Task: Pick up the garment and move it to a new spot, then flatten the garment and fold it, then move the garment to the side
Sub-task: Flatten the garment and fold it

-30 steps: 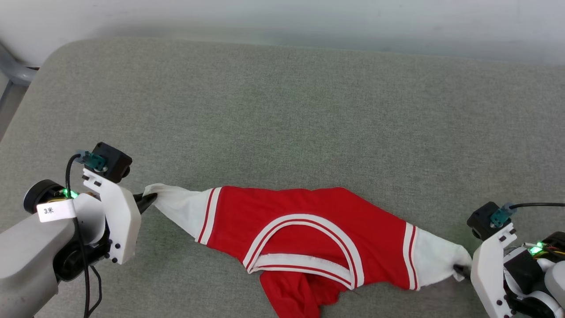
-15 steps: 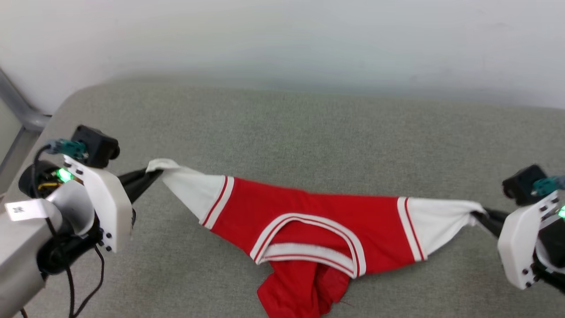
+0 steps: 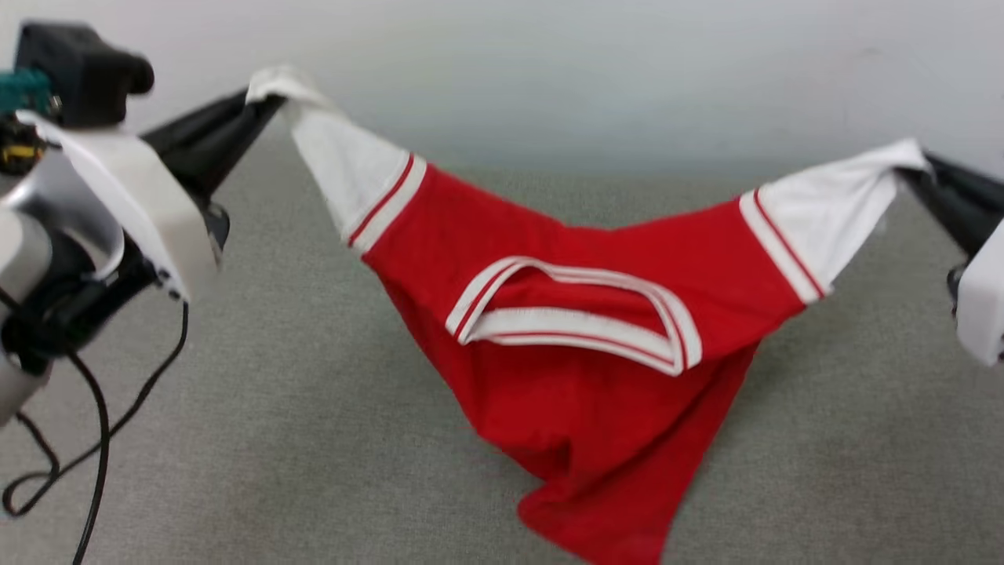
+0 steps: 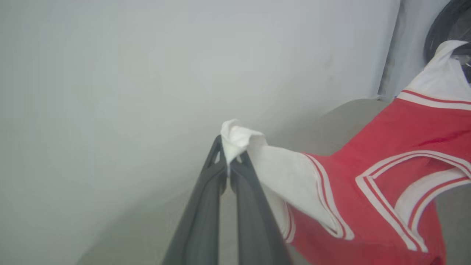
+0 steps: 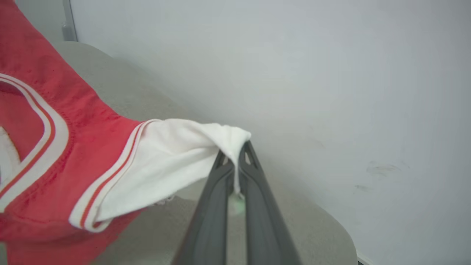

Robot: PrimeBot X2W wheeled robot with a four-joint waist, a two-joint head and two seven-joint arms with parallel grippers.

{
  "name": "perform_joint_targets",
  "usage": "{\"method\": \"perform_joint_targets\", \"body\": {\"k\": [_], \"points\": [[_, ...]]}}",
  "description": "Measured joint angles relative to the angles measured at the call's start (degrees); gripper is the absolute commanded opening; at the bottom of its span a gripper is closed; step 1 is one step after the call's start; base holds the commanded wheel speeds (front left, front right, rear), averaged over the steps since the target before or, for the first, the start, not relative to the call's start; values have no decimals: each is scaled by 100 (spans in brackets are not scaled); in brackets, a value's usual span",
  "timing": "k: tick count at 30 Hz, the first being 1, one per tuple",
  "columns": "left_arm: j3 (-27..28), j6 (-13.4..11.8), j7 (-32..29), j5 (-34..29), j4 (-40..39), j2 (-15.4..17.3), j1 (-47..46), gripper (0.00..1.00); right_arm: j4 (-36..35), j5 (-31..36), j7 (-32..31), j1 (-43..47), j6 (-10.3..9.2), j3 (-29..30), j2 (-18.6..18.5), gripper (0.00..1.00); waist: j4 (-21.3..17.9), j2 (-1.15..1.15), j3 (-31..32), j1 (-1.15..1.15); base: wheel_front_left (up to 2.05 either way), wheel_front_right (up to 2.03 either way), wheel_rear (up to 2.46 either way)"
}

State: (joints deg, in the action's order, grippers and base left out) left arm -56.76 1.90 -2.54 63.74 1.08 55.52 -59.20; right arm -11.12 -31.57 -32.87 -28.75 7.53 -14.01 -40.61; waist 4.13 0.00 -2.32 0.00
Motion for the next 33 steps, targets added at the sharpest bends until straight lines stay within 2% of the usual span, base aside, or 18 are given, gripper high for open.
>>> {"method": "perform_joint_targets", "body": {"k": [7, 21, 27, 33], "points": [[332, 146, -8, -97, 547, -448, -962, 0, 368, 149, -198, -1519, 0, -36, 135, 0, 22, 0, -595, 0, 0, 0, 0], [814, 452, -35, -436, 2118, -1308, -3338, 0, 2216, 905, 25, -5124, 0, -591, 643, 0, 71, 0, -2118, 2, 0, 0, 0], [839, 517, 158, -475, 2737, -1491, -3791, 0, 3082, 1190, 431, -6077, 0, -798, 848, 0, 92, 0, -2573, 2, 0, 0, 0], [583, 543, 432, -448, 3062, -1538, -3807, 0, 3712, 1222, 893, -6220, 0, -1079, 1034, 0, 93, 0, -2846, 2, 0, 0, 0]]}}
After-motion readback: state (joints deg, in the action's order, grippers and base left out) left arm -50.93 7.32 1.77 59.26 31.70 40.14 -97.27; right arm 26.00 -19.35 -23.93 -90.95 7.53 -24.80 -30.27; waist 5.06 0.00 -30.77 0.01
